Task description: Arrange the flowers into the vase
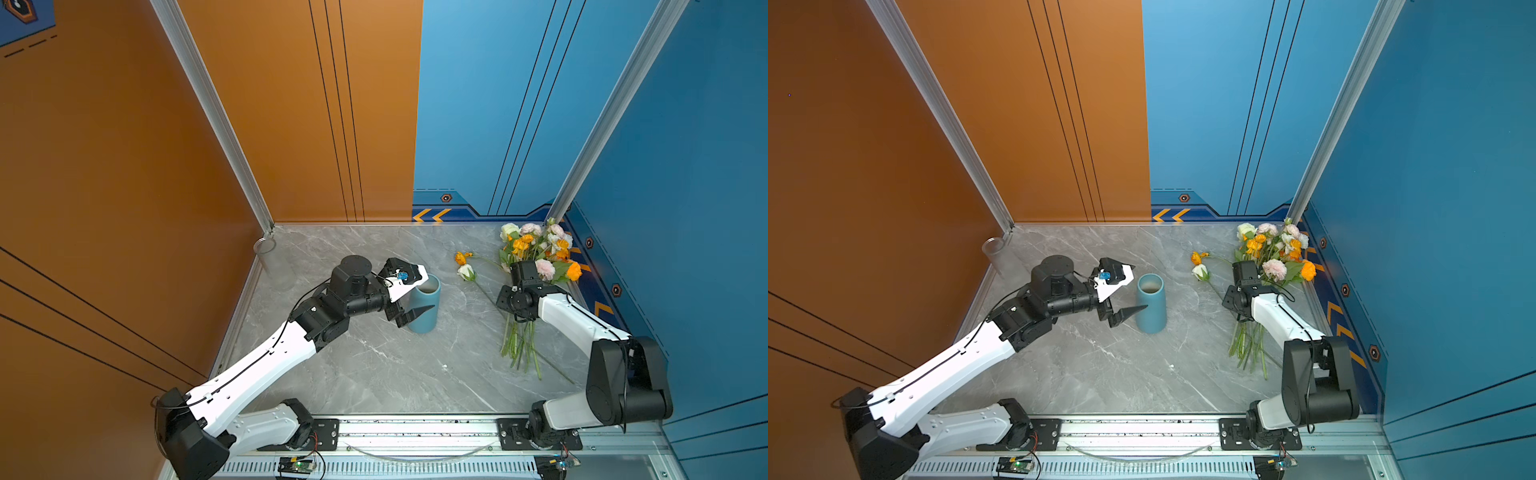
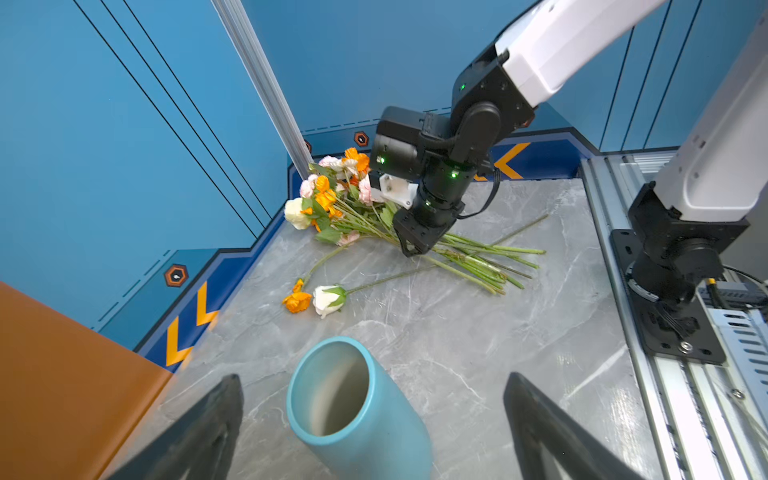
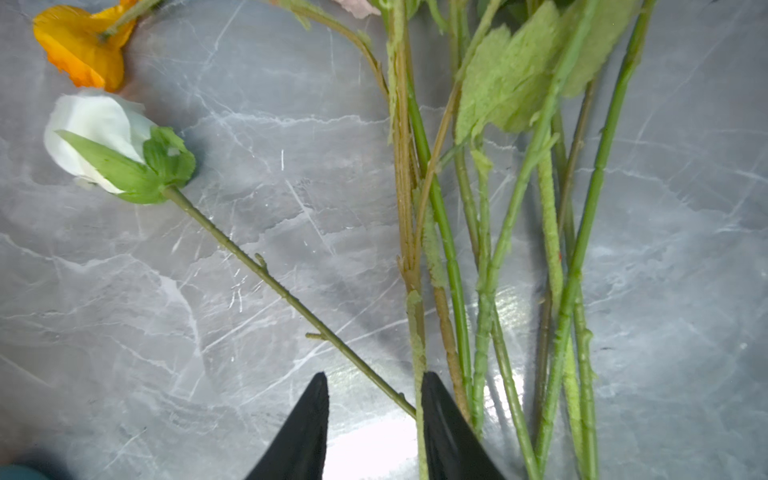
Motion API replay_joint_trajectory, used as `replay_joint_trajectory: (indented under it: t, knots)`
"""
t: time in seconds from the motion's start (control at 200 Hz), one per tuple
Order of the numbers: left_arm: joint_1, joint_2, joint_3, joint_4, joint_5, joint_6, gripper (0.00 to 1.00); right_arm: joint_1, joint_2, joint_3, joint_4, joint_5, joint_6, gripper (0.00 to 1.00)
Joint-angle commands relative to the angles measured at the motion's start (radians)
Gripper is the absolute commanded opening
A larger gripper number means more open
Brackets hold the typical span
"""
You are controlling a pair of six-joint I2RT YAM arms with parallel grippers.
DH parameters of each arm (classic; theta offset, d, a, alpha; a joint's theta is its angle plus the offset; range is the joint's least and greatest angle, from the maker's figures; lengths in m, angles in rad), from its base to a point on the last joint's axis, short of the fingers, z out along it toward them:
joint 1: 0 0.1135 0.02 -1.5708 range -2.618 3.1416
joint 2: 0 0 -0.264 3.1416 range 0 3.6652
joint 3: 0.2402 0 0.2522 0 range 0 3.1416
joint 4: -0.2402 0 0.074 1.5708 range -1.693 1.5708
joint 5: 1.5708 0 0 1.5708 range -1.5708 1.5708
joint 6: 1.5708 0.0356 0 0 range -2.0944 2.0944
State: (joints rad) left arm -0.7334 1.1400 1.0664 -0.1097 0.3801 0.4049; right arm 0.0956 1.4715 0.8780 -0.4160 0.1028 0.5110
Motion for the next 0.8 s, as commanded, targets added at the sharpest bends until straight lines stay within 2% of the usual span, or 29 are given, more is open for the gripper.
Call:
replay_joint_trajectory:
  t: [0.0, 0.36, 0.796]
  knots:
    - [-0.002, 0.004, -0.017, 0.018, -0.018, 0.020, 0.98, 0.004, 0.032, 0.008, -0.035, 0.082, 0.027, 0.38]
    - [-0.004, 0.016, -0.022, 0.027, -0.012, 0.012, 0.98, 0.006, 0.114, 0.020, -0.010, 0.090, 0.034, 0.35]
    - [-0.005, 0.036, -0.023, 0.031, -0.014, 0.008, 0.98, 0.023, 0.106, 0.036, -0.012, 0.098, 0.031, 0.33]
